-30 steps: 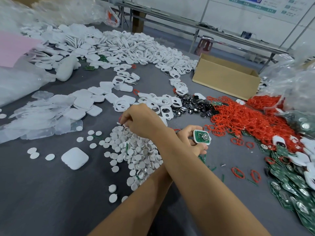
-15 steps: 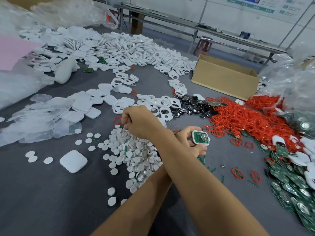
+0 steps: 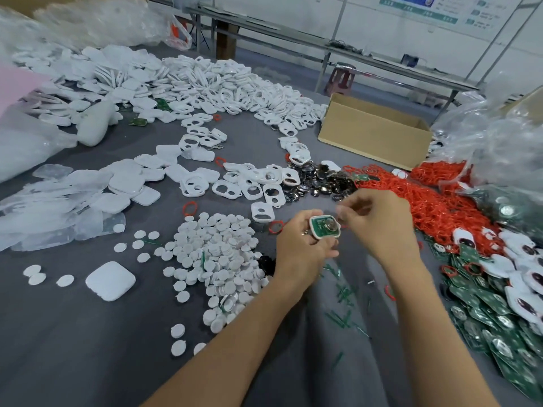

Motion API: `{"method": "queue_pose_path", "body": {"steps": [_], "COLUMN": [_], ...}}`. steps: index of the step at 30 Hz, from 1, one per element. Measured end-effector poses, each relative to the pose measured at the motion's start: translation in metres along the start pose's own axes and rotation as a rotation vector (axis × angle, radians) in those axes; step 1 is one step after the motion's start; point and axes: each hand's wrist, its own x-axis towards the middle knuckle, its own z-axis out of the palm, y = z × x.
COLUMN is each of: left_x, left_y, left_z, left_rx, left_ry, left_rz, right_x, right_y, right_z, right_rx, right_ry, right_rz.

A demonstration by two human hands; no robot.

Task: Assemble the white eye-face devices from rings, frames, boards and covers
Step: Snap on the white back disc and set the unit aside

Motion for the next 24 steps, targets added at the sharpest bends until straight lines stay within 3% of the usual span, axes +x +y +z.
{"method": "queue_pose_path", "body": {"steps": [5, 14, 24], "left_x": [-0.001, 0.0, -0.002], "left_y": [0.0, 0.0, 0.001], "left_z": [-0.005, -0.003, -0.004], "left_rx": [-0.018, 0.035, 0.044], "left_ry": [0.075, 0.143, 0.109], "left_rz": [0.046, 0.105, 0.091], "right_x": [-0.006, -0.016, -0.014], "right_y": [0.006, -0.007, -0.005], "right_z": [0.007, 0.018, 0.015], "right_rx": [0.024, -0.102, 0.072], "right_ry": [-0.118, -0.028, -0.034], "right_rz": [0.0, 0.008, 0.076]}}
